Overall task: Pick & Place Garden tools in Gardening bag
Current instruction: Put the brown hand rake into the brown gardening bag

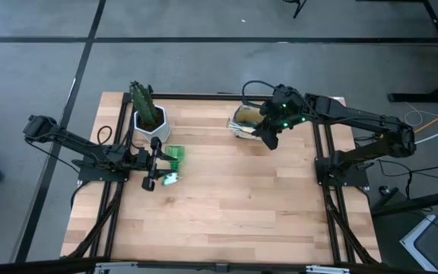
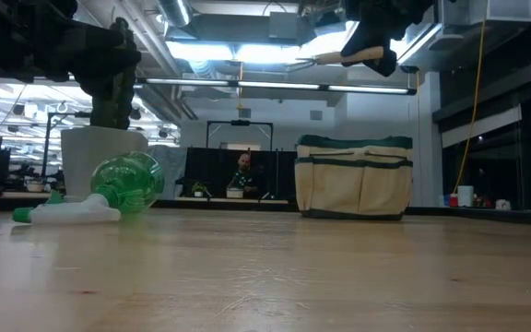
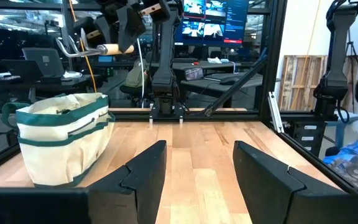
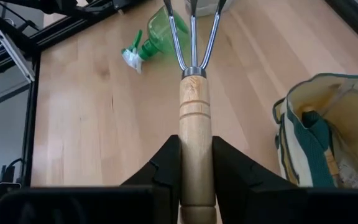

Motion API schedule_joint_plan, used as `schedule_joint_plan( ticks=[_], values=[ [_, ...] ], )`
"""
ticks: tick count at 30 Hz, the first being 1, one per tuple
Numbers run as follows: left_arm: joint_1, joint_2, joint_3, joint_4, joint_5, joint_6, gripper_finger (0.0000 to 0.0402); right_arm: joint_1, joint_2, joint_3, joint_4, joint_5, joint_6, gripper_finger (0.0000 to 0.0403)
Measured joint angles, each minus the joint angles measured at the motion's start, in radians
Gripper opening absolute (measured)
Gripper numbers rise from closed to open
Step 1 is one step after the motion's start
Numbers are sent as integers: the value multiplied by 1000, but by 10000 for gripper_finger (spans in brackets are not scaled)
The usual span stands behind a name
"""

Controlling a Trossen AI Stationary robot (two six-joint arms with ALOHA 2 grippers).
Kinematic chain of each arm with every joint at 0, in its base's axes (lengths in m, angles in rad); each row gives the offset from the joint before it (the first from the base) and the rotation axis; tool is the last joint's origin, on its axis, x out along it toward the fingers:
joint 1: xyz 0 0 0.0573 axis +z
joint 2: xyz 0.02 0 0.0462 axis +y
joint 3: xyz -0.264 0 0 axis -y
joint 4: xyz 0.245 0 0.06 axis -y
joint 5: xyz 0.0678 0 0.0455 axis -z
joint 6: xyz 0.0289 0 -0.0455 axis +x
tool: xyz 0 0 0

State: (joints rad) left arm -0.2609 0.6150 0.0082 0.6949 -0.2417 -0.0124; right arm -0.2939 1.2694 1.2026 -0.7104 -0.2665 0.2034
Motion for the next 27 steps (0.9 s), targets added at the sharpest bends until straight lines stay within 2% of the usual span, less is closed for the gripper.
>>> schedule_joint_plan(
  ticks=[11,19,27],
  values=[
    [0,0,0,0,0,0,182,0,0,0,-31,28,11,67],
    [0,0,0,0,0,0,182,-3,0,0,-77,156,189,67],
    [0,0,0,0,0,0,182,-25,0,0,-102,203,269,67]
  ],
)
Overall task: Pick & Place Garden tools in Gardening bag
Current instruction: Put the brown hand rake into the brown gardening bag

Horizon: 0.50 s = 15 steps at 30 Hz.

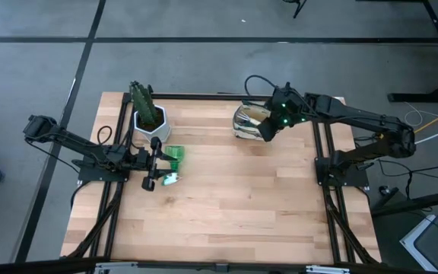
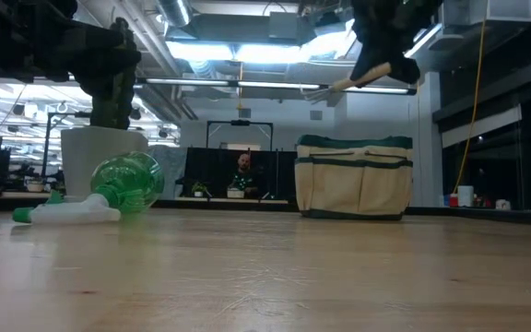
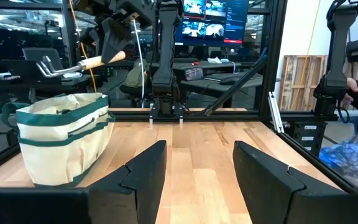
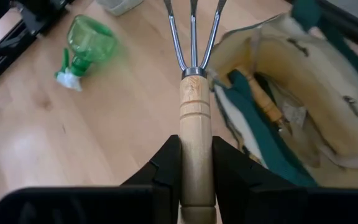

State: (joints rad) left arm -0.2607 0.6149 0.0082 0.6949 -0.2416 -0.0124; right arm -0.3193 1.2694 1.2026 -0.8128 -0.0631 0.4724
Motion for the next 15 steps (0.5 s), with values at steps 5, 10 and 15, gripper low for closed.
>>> schedule_joint_plan(
  ticks=[5,10,15],
  values=[
    [0,0,0,0,0,0,182,-56,0,0,0,-7,-11,67],
    [0,0,0,0,0,0,182,-119,0,0,0,-17,-20,67],
    [0,0,0,0,0,0,182,-172,0,0,-73,-116,-92,67]
  ],
)
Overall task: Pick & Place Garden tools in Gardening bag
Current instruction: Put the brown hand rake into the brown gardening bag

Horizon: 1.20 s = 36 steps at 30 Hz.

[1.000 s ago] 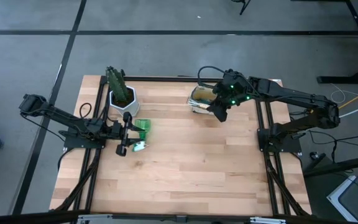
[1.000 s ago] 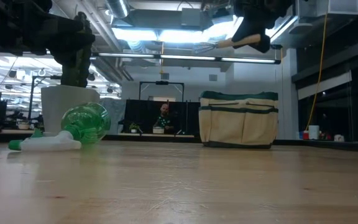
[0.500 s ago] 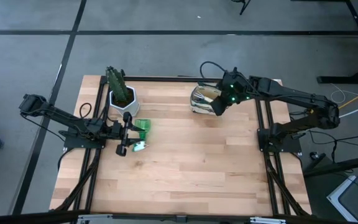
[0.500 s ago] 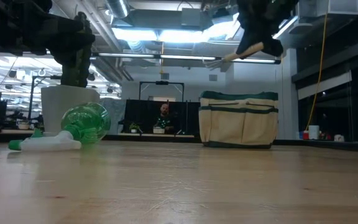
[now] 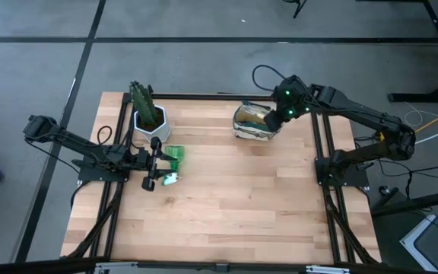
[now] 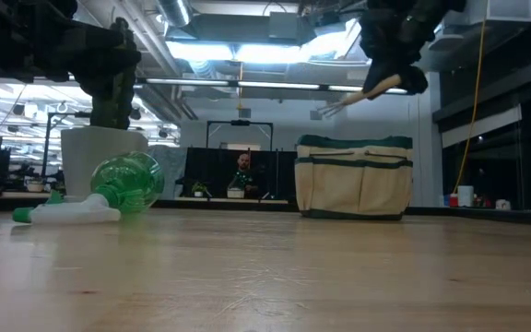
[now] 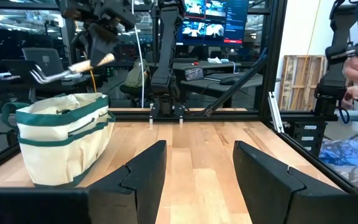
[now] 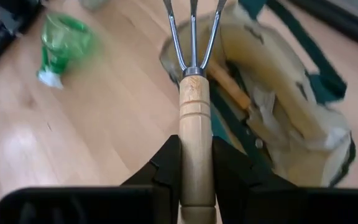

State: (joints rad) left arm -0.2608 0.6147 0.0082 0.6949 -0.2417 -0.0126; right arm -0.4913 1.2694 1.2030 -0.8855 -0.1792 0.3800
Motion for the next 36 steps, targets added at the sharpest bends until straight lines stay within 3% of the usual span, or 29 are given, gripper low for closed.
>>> schedule_joint_plan(
  ticks=[15,36],
  values=[
    [0,0,0,0,0,0,182,-26,44,0,-76,91,-32,67],
    [0,0,0,0,0,0,182,-58,118,0,-87,89,-30,67]
  ],
)
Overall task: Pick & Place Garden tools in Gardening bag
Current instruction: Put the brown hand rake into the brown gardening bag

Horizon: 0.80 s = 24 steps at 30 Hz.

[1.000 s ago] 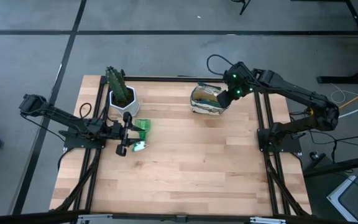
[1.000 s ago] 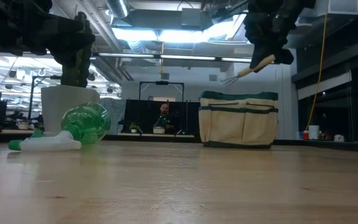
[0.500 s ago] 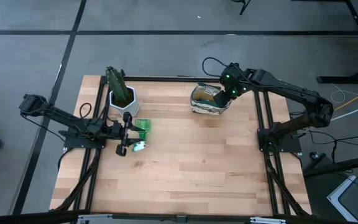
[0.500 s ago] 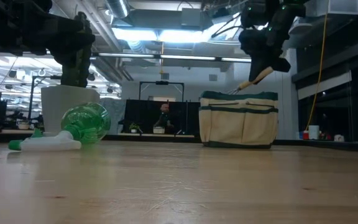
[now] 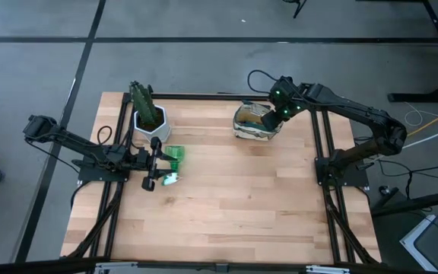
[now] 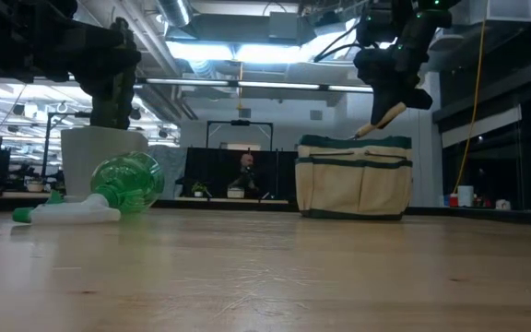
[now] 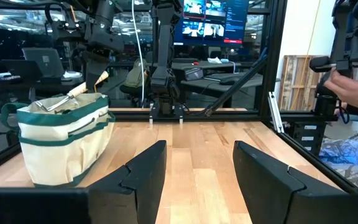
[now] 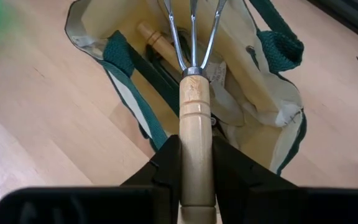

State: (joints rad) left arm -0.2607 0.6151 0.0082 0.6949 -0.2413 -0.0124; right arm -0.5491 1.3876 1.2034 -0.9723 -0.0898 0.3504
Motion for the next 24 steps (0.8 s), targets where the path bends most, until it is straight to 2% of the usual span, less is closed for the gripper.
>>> schedule_joint_plan(
  ticks=[12,20,24],
  values=[
    [0,0,0,0,0,0,182,0,0,0,-28,38,-10,71],
    [0,0,0,0,0,0,182,0,0,0,-20,18,-27,72],
    [0,0,0,0,0,0,182,1,0,-1,24,-1,-97,75]
  ],
)
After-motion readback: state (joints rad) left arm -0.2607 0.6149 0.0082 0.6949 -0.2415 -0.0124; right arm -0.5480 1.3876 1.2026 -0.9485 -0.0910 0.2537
